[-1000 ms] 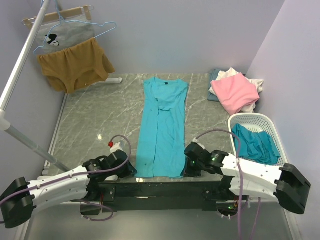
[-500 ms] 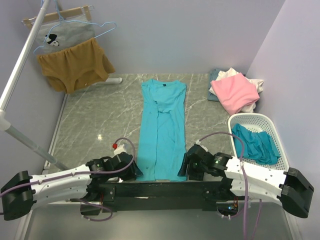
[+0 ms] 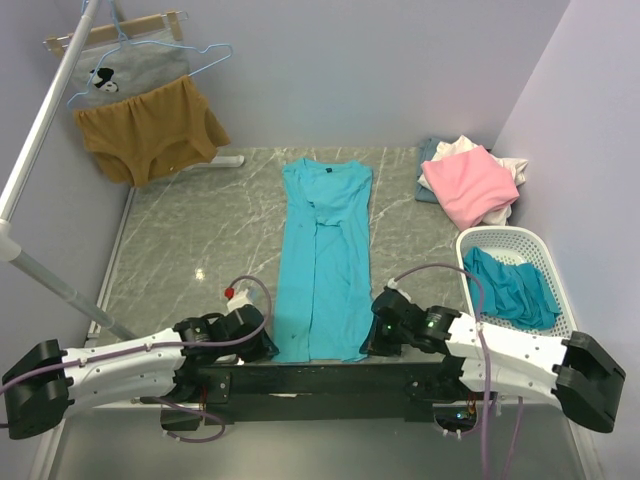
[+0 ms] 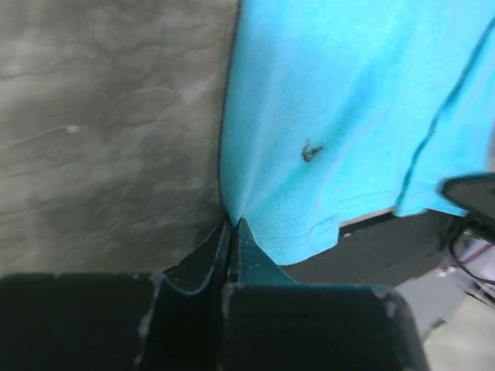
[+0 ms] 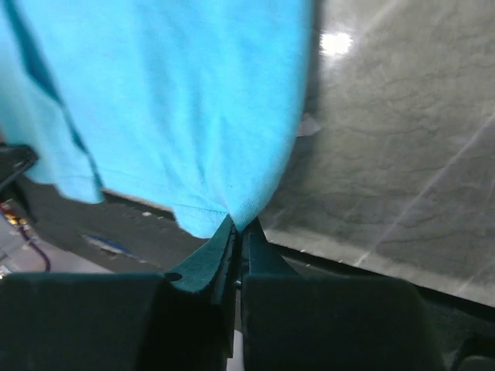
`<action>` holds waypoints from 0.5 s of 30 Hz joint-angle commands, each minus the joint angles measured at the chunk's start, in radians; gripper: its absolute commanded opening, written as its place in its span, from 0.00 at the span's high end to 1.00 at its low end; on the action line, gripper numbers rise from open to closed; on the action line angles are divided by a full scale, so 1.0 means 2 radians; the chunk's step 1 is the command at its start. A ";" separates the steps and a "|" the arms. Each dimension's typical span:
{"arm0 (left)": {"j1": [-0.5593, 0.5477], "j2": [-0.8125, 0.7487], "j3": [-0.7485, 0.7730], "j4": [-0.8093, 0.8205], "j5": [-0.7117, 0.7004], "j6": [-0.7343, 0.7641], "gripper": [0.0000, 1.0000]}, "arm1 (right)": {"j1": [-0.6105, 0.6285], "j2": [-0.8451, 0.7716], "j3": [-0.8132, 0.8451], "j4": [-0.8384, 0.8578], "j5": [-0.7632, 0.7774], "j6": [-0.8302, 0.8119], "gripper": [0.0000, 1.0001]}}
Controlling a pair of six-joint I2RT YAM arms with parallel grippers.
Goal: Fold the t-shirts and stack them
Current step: Grab the bottom of the folded rectangular tshirt with both arms
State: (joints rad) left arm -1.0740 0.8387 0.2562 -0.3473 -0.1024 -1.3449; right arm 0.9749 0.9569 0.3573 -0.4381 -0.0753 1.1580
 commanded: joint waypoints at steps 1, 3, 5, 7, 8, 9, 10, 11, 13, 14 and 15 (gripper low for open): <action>-0.002 0.000 0.051 -0.097 -0.039 0.030 0.99 | 0.002 -0.047 0.046 -0.021 0.054 -0.021 1.00; -0.001 0.009 0.077 -0.118 -0.058 0.048 0.99 | 0.000 -0.052 0.070 -0.034 0.070 -0.037 1.00; 0.001 0.036 0.116 -0.126 -0.083 0.064 0.99 | -0.010 -0.045 0.086 -0.042 0.084 -0.050 1.00; 0.003 0.067 0.148 -0.128 -0.101 0.073 0.99 | -0.019 -0.028 0.109 -0.048 0.091 -0.079 1.00; 0.005 0.077 0.156 -0.122 -0.106 0.083 0.99 | -0.032 -0.021 0.117 -0.049 0.092 -0.088 1.00; 0.007 0.085 0.169 -0.114 -0.109 0.092 0.99 | -0.041 -0.013 0.130 -0.044 0.089 -0.108 1.00; 0.017 0.102 0.176 -0.102 -0.112 0.098 0.99 | -0.049 0.002 0.135 -0.038 0.082 -0.118 1.00; 0.022 0.111 0.183 -0.098 -0.116 0.112 0.99 | -0.066 0.011 0.140 -0.034 0.073 -0.126 1.00; 0.044 0.130 0.201 -0.089 -0.124 0.129 0.99 | -0.080 0.030 0.156 -0.031 0.072 -0.150 1.00; 0.053 0.135 0.206 -0.086 -0.129 0.146 0.99 | -0.089 0.036 0.164 -0.029 0.070 -0.157 1.00; 0.064 0.139 0.212 -0.076 -0.126 0.158 0.99 | -0.107 0.042 0.169 -0.025 0.068 -0.173 1.00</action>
State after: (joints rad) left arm -1.0115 1.0832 0.6163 -0.5404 -0.2905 -1.1496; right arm 0.8345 0.9985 0.6285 -0.5018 0.0448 0.9375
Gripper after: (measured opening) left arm 0.023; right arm 0.020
